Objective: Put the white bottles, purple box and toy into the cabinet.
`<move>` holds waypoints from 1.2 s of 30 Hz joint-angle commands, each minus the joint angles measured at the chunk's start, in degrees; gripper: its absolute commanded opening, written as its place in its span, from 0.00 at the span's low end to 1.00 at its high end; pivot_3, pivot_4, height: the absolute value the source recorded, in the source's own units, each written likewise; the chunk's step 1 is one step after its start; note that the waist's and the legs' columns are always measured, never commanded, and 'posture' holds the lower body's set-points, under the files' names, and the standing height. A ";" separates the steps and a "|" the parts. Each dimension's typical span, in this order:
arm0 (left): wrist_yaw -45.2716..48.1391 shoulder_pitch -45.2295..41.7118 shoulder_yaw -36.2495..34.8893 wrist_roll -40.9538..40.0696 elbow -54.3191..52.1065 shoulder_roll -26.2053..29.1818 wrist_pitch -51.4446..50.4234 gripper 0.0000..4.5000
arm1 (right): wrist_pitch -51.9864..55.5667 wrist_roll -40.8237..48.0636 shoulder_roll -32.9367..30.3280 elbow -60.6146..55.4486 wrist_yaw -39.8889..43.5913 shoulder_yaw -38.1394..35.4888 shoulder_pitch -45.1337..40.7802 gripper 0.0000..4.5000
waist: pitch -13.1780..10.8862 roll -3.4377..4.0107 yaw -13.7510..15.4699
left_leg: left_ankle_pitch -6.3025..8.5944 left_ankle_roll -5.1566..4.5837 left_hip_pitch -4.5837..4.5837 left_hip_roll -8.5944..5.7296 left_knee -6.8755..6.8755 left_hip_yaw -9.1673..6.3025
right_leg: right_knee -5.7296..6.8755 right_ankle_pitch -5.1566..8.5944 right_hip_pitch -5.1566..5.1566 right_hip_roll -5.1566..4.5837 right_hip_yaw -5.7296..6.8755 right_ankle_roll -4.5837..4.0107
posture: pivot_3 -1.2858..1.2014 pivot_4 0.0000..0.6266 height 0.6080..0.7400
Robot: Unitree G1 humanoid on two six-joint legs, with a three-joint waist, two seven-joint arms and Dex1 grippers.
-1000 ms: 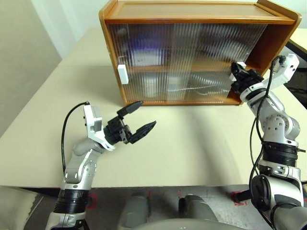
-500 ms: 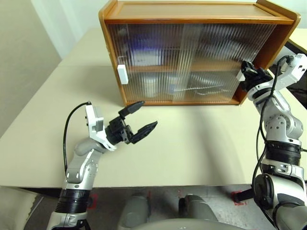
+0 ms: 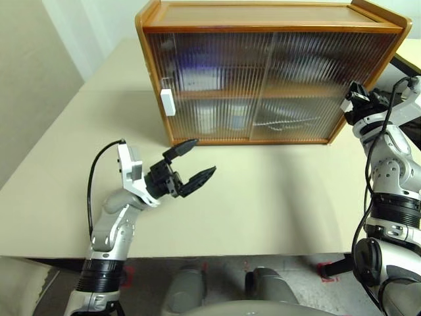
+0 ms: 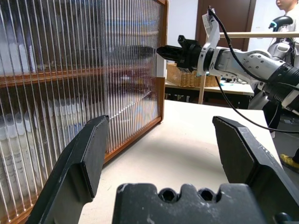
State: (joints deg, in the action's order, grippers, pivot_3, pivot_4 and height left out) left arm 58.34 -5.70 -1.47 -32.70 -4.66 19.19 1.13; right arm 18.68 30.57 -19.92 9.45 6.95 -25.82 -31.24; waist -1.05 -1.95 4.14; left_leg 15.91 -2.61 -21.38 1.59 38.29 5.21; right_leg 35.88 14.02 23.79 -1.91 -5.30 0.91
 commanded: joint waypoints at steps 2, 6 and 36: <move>-0.01 -0.15 0.40 0.81 1.02 -0.06 0.08 1.00 | -2.43 -0.93 -1.18 0.67 -0.12 -1.23 -1.03 0.01 | 0.00 0.00 0.07 | 0.00 0.00 0.00 -0.01 0.00 0.00 | 0.00 0.00 0.00 -0.01 0.01 0.00 | 0.60 0.00 1.00; 0.00 0.08 0.19 0.83 1.10 0.11 0.26 1.00 | -3.49 1.70 0.31 -1.45 5.31 0.21 -1.18 0.01 | 0.00 0.00 0.02 | 0.00 0.00 0.00 -0.01 0.00 0.00 | 0.00 0.00 0.00 -0.01 0.00 0.00 | 0.60 0.00 1.00; -25.70 2.59 -17.57 11.35 14.42 4.39 3.03 1.00 | -21.54 1.68 -11.58 22.87 44.05 -1.07 18.84 0.91 | 0.03 -0.24 1.49 | 0.03 0.04 0.64 0.07 -0.06 0.00 | -0.02 0.08 -0.51 0.00 0.05 -0.11 | 0.61 0.00 1.00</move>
State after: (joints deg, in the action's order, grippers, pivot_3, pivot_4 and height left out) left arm 35.51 -1.86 -18.75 -23.54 8.19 23.58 4.51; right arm -2.16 32.68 -31.45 28.36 50.17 -26.12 -11.07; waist -1.02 -2.20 5.63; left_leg 15.94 -2.56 -20.72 1.67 38.21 5.22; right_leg 35.86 14.10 23.27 -1.92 -5.26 0.80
